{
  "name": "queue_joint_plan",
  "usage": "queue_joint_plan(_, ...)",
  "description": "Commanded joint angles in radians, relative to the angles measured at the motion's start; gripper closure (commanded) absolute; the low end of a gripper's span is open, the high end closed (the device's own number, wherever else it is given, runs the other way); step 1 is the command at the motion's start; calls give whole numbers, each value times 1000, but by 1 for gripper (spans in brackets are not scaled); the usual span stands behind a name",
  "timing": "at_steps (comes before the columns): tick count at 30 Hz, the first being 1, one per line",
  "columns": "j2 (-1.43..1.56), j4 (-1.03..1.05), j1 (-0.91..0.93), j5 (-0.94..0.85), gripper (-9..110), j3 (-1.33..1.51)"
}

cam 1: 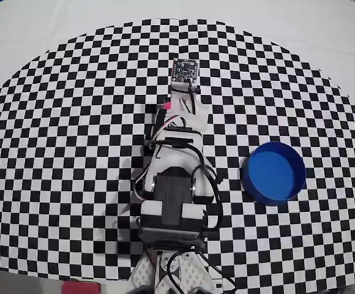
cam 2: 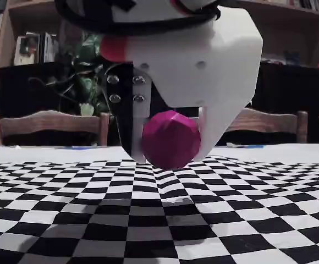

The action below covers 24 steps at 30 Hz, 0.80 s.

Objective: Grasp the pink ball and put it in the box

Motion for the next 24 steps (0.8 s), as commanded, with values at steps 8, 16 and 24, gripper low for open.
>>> queue_joint_plan(8, 262, -8, 14, -6, 101, 130)
queue_joint_plan(16, 390, -6, 54, -6, 101, 199)
queue_joint_plan(24, 476, -6, 121, -6, 101, 230)
